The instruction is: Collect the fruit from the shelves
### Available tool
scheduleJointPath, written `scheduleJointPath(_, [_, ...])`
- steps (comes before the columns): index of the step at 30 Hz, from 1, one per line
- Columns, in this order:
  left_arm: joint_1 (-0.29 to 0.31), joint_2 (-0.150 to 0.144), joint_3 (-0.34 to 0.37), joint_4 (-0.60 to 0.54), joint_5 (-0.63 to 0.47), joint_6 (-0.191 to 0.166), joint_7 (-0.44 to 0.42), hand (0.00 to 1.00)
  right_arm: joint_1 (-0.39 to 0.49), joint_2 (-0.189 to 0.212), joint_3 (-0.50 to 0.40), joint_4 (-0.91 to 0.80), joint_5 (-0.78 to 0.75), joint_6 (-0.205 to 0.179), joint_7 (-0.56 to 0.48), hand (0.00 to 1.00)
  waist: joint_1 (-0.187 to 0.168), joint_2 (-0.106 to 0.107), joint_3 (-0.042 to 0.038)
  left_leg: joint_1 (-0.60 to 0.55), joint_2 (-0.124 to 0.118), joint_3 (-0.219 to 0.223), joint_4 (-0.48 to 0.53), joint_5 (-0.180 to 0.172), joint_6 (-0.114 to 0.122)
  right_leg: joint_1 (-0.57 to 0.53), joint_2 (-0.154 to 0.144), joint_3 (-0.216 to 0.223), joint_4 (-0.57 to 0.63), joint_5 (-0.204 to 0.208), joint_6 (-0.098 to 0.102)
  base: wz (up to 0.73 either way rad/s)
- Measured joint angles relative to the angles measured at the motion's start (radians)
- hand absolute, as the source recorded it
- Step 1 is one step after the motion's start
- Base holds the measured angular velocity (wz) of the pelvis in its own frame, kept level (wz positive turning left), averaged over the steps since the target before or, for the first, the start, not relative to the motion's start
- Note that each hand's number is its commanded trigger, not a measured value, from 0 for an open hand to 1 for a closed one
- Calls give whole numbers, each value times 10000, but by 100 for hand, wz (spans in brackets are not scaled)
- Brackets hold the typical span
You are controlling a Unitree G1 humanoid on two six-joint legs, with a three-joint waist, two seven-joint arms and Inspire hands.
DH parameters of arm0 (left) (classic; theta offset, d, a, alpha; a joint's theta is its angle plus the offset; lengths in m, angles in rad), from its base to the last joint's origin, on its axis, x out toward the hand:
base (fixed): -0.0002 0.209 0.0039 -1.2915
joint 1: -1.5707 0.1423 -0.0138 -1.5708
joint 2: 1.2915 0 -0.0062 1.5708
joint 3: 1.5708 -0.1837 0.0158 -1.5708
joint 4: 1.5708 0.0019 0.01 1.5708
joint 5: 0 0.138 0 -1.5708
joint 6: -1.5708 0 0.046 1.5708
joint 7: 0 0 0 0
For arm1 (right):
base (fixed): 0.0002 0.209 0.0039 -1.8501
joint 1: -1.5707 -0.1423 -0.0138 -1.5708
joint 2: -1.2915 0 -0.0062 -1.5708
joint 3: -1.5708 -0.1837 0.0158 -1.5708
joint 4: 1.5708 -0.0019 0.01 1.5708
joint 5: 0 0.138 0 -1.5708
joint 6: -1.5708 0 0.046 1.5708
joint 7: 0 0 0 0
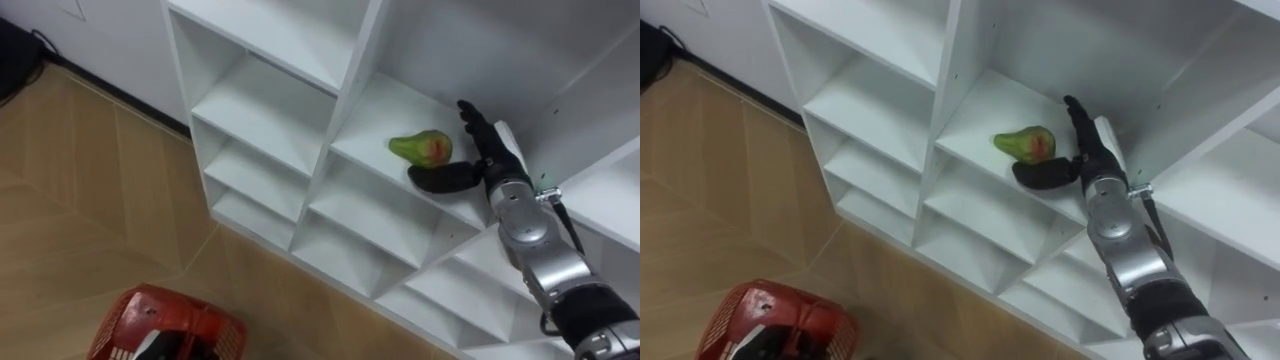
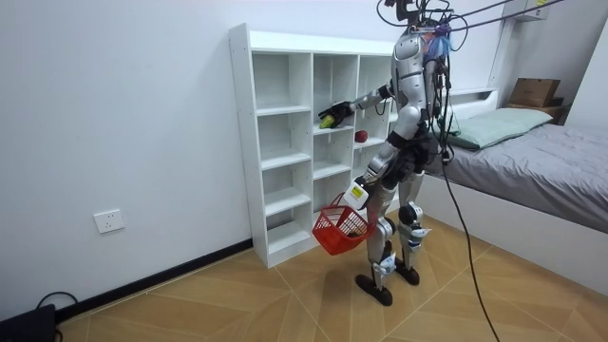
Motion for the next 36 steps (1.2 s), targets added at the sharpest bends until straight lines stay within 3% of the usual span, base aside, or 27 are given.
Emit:
scheduleJointPath(27, [-122, 35, -22, 228, -19, 16, -223, 100, -213, -121, 806, 38, -437, 32, 551, 0, 39, 67, -59, 33, 28, -2, 46, 37, -45, -22, 16, 25, 131, -7, -53, 0])
scheduleJointPath(30, [-122, 36, -22, 229, -19, 16, -223, 100, -214, -122, 809, 39, -437, 32, 551, 100, 39, 64, -62, 34, 29, -2, 46, 38, -45, -21, 17, 25, 131, -7, -53, 0])
scheduleJointPath(36, [-146, 36, -60, 244, -24, 16, -221, 100, -332, -189, 799, 35, -893, 35, 339, 100, 46, 71, -70, 36, 29, -1, 40, 38, -44, -18, 16, 25, 133, -8, -54, 0])
